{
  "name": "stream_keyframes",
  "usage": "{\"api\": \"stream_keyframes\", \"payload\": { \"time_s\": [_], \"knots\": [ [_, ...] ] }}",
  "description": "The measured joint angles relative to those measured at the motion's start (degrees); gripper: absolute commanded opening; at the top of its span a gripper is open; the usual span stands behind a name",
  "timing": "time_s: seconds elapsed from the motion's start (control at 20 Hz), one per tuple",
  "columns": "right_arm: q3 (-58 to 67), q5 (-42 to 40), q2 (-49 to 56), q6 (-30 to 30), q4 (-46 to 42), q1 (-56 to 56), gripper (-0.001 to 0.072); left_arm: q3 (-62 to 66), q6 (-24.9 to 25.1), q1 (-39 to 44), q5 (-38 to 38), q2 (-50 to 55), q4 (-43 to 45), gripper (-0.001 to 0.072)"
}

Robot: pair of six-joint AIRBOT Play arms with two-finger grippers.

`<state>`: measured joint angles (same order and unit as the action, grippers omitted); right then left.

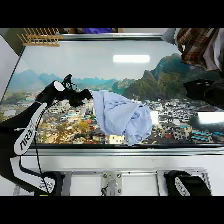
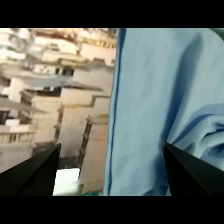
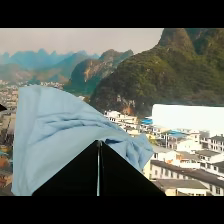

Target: Fold the clothes and pants, and hang the long-sleeved shirts on hangers.

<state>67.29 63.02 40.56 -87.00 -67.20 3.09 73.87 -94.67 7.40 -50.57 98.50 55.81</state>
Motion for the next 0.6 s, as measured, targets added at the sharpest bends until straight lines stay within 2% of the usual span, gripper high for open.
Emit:
{"api": "stream_keyframes", "payload": {
  "time_s": [0.25, 0.3, 0.35, 0.4, 0.45, 0.5, 0.55, 0.6],
  "knots": [
    [0.00, 0.26, 0.13, -0.02, 0.42, 0.00, 0.0018, 6.03, -0.42, 2.64, -0.87, 6.51, -2.93, 0.0678],
    [0.00, 0.28, 0.17, -0.02, 0.52, 0.00, 0.0018, 7.17, -0.83, 3.23, -0.85, 7.48, -3.39, 0.0590],
    [-0.02, 0.35, 0.33, -0.07, 0.55, 0.00, 0.0019, 8.22, -1.11, 3.85, -0.83, 8.33, -3.34, 0.0344],
    [-0.02, 0.39, 0.61, -0.72, 0.48, 0.00, 0.0020, 9.09, -1.31, 4.35, -0.83, 9.14, -2.84, 0.0069],
    [-0.02, 0.42, 1.11, -1.86, 0.09, 0.07, 0.0020, 10.03, -1.51, 4.74, -0.81, 9.84, -2.54, 0.0008],
    [-0.04, 0.76, 2.01, -3.43, -1.07, 0.26, 0.0030, 11.06, -1.49, 4.92, -0.59, 10.10, -2.60, 0.0009],
    [-0.07, 1.55, 3.13, -4.74, -2.38, 0.74, 0.0118, 12.13, -1.51, 4.85, -0.61, 10.27, -2.97, 0.0009],
    [-0.22, 2.71, 4.76, -6.03, -3.76, 1.64, 0.0352, 13.35, -1.49, 4.52, -1.20, 10.60, -2.93, 0.0008]
  ]
}}
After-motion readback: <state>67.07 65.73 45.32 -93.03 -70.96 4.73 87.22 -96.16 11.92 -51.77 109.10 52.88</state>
